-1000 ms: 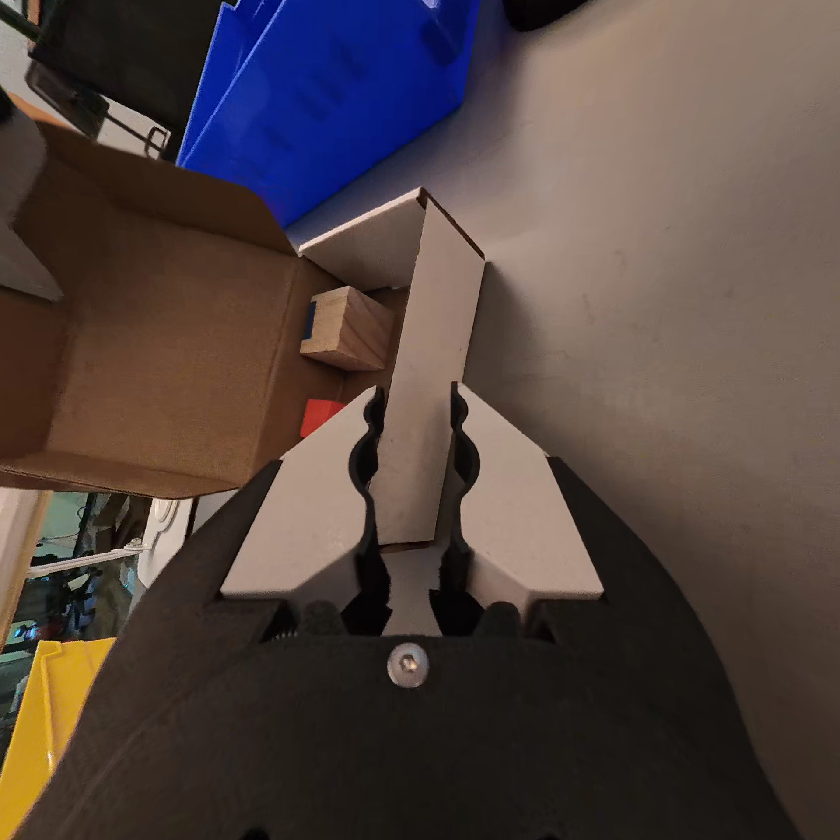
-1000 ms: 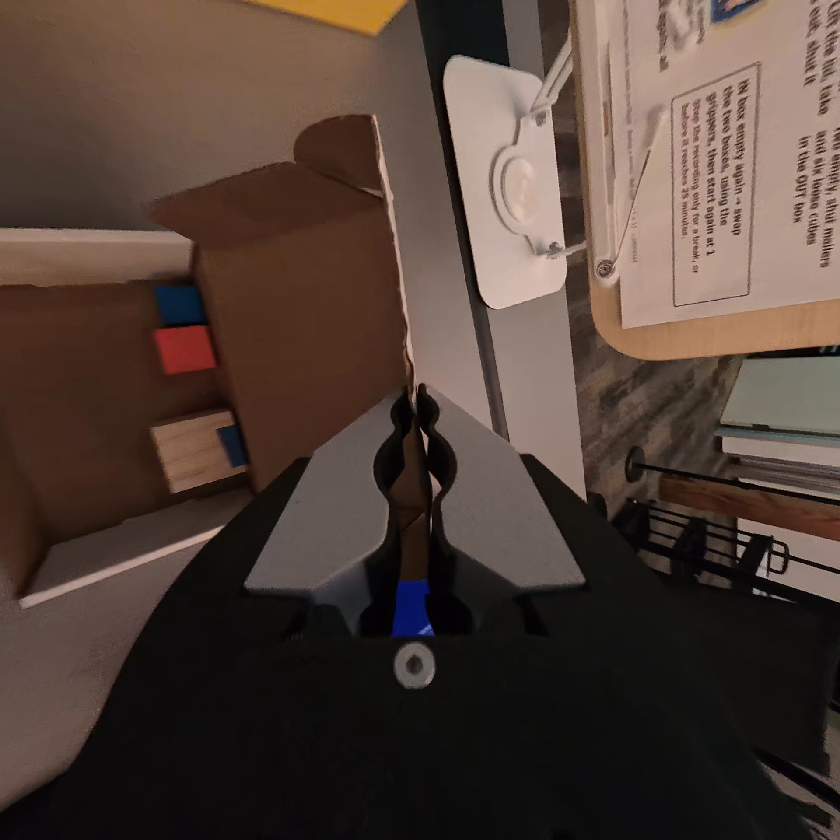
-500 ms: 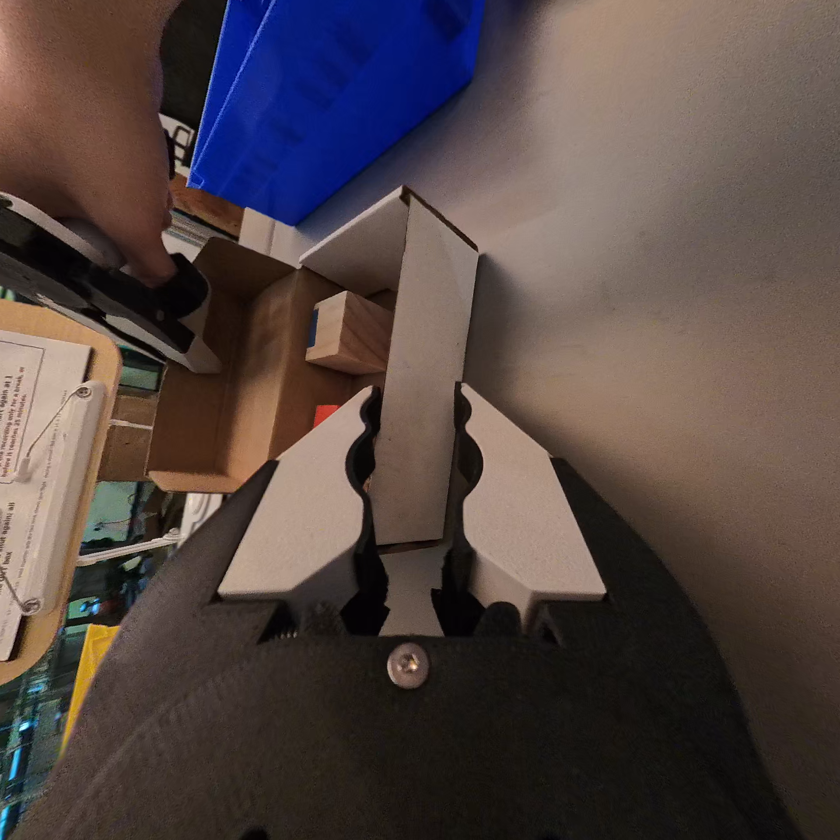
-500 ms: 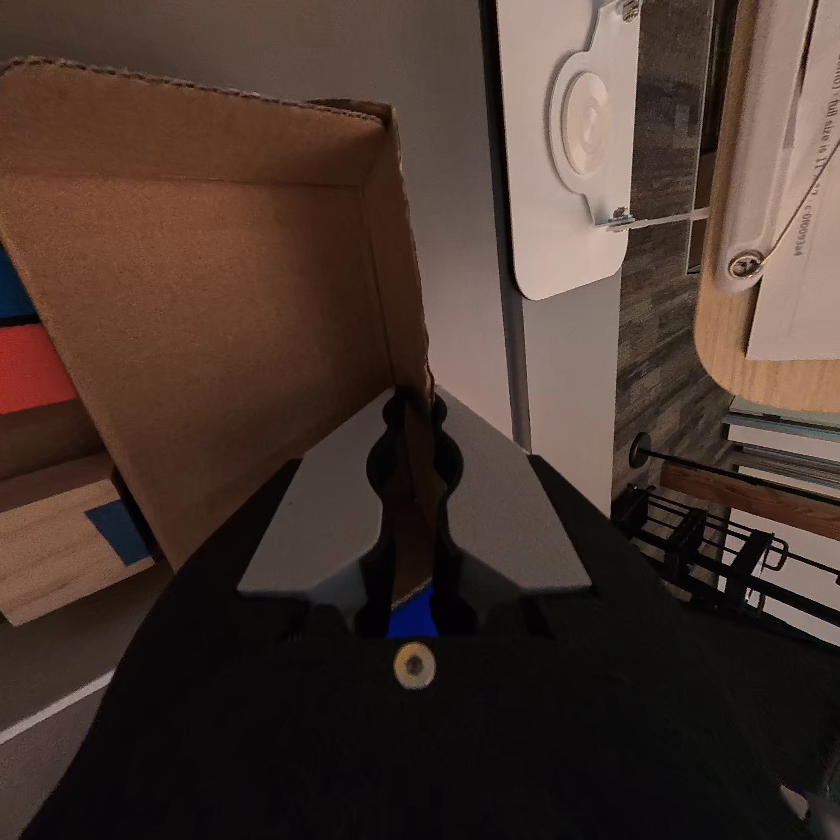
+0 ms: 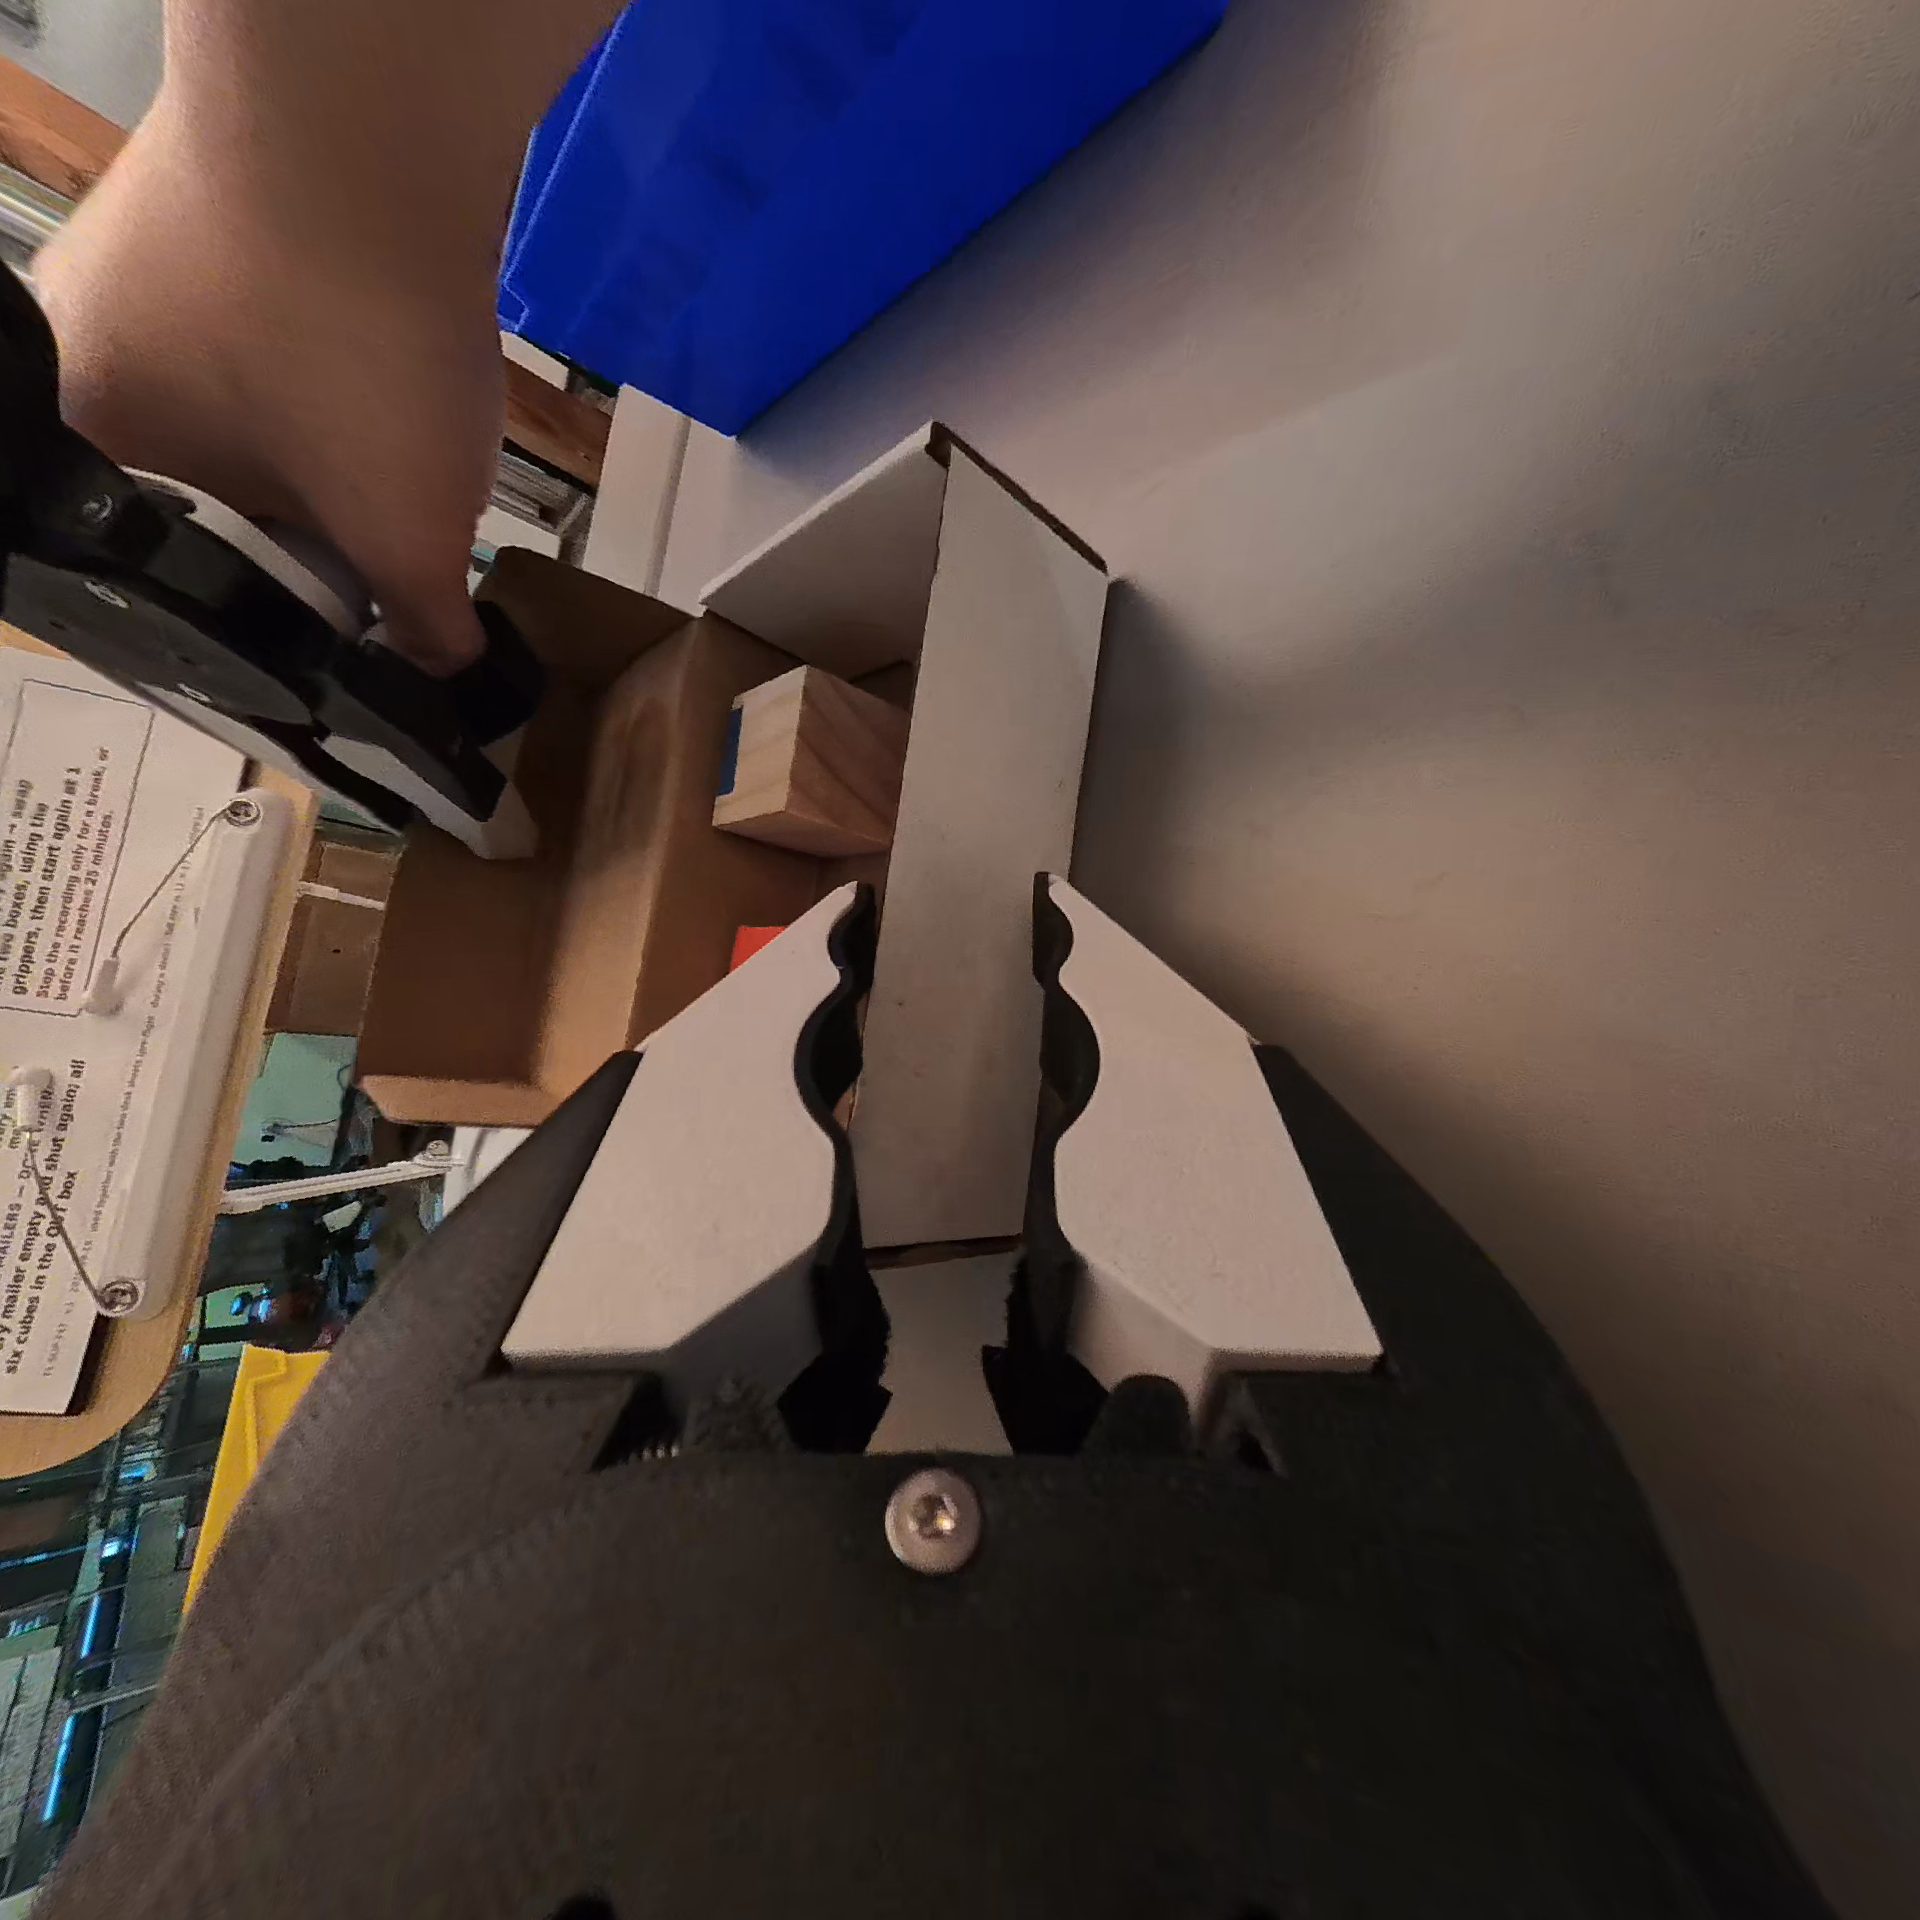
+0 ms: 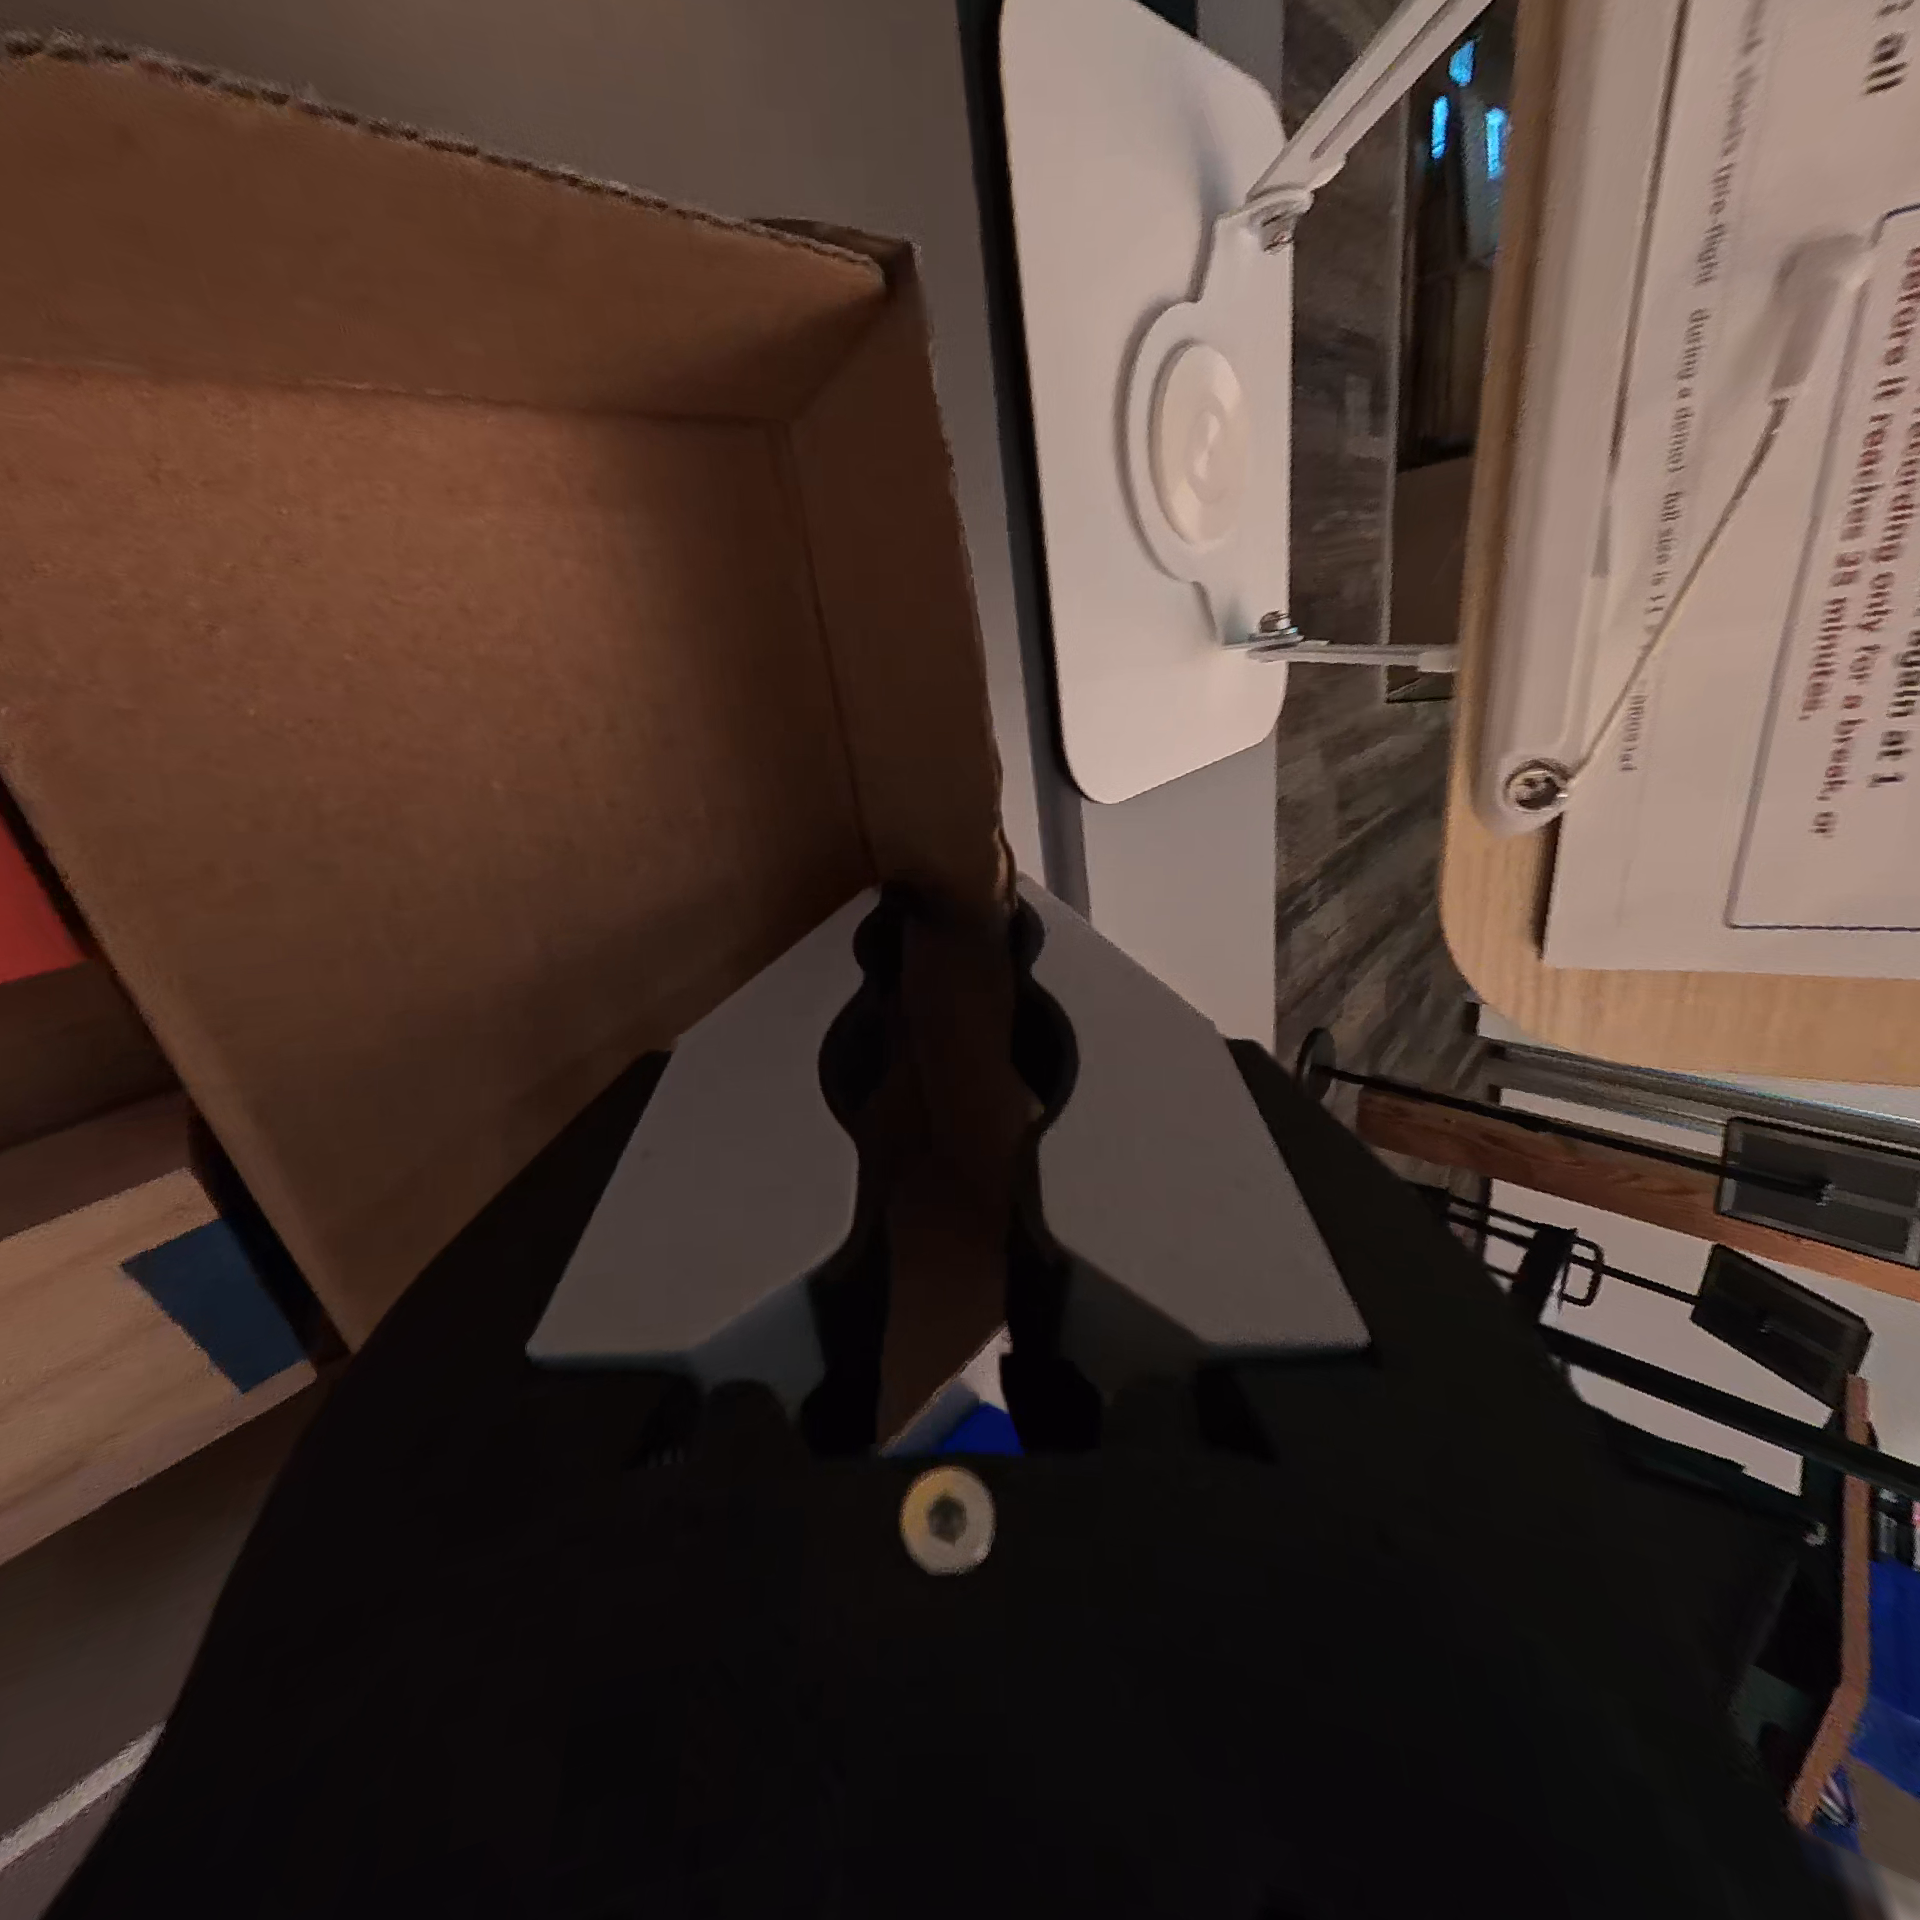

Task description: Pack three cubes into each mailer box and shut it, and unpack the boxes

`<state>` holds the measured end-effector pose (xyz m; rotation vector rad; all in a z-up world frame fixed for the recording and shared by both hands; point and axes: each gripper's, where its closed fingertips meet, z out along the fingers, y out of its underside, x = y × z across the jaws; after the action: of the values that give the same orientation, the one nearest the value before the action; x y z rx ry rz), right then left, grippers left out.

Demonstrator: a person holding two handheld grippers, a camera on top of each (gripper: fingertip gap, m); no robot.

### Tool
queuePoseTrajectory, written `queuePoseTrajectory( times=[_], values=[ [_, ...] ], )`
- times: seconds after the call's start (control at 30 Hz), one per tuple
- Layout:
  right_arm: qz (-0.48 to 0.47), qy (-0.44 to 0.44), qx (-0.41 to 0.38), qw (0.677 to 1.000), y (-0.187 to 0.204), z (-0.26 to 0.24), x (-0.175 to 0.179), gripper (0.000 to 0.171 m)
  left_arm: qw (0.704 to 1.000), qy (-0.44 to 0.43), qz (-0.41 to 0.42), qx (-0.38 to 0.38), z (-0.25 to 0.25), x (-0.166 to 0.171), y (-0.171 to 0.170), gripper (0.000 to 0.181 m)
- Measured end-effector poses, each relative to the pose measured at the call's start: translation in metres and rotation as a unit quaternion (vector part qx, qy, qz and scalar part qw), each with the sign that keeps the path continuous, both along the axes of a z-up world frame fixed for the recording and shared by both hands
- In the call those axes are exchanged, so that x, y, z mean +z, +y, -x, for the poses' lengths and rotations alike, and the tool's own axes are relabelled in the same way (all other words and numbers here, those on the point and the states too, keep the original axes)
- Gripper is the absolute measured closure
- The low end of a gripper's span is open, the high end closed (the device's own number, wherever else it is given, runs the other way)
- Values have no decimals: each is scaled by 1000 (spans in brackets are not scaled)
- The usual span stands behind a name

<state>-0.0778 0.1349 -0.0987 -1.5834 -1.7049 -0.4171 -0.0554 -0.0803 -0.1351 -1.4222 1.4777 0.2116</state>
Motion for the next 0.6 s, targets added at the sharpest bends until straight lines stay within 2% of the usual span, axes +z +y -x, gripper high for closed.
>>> queuePoseTrajectory(
  times=[0.23, 0.37, 0.5, 0.6],
  values=[
    [-57, 40, -14, 997, -1, -6, 33, 140, 1000, -2, -1, -1, 1, 1, 1, 156],
    [-77, 93, -10, 993, -11, -8, 68, 125, 1000, 1, -5, -1, 1, 1, 1, 154],
    [-97, 152, 2, 984, -36, -12, 108, 121, 1000, 7, -13, -2, 1, 0, 0, 151],
    [-63, 219, 3, 974, -72, -13, 122, 122, 1000, 5, -24, 4, 2, 4, 2, 144]
  ],
)
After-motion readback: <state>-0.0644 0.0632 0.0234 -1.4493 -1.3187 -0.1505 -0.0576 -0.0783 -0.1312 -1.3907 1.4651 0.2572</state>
